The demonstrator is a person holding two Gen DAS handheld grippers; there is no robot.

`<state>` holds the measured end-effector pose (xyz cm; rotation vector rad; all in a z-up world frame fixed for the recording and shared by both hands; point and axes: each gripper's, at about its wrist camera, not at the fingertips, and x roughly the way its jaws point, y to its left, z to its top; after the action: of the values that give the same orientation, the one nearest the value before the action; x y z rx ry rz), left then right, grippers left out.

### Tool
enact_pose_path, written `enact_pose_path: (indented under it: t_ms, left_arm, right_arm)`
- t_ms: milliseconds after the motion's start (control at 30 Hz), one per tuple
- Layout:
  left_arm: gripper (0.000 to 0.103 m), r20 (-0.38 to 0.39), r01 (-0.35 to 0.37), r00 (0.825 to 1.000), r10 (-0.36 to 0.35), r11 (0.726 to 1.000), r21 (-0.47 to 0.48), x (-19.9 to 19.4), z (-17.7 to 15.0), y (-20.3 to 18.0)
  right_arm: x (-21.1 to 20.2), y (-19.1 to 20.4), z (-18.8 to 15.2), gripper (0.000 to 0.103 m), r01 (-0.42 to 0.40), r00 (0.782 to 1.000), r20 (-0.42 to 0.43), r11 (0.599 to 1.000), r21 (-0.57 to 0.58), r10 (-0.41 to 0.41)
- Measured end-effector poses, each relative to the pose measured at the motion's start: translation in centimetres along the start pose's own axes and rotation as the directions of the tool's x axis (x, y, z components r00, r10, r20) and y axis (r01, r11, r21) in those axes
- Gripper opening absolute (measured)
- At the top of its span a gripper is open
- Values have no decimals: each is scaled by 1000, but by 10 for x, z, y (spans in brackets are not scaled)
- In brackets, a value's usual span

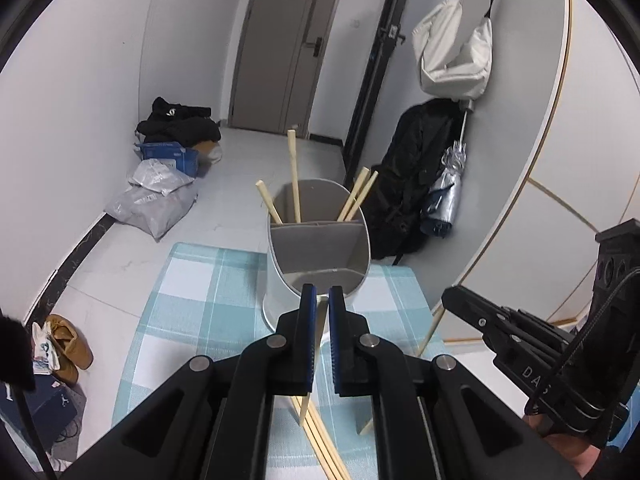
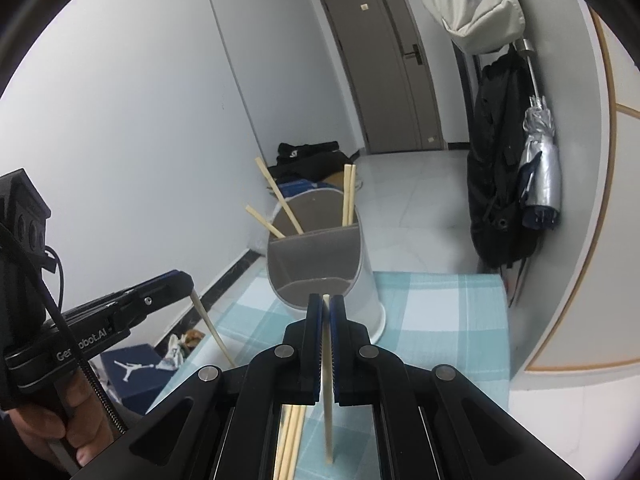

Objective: Organize utensils
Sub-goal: 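Carry both held chopsticks up over the white holder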

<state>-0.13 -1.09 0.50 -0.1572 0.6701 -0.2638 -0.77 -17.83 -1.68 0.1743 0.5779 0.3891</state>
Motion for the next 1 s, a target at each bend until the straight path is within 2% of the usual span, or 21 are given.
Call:
enact_pose_path:
  t_ms: [333, 533, 733, 1000]
  left_arm:
    - [3, 4, 45, 999, -45, 996, 74, -15, 16, -15]
    - [3, 17, 75, 997, -76, 995, 60, -21, 38, -17]
    - [3, 54, 96, 994, -98, 995, 34, -25, 69, -16]
    - [3, 116, 123, 986, -120, 992, -16, -20, 119, -1]
  right_arm:
    - [-8, -4, 19, 3, -19, 998, 62, 999, -31, 21]
    - [-16, -5, 35, 3, -44, 994, 96, 999, -8, 44]
    - [-21, -2, 69, 3, -56, 990, 131, 998, -19, 58]
    - [-17, 9, 131, 3, -66, 981, 177, 996, -64, 77]
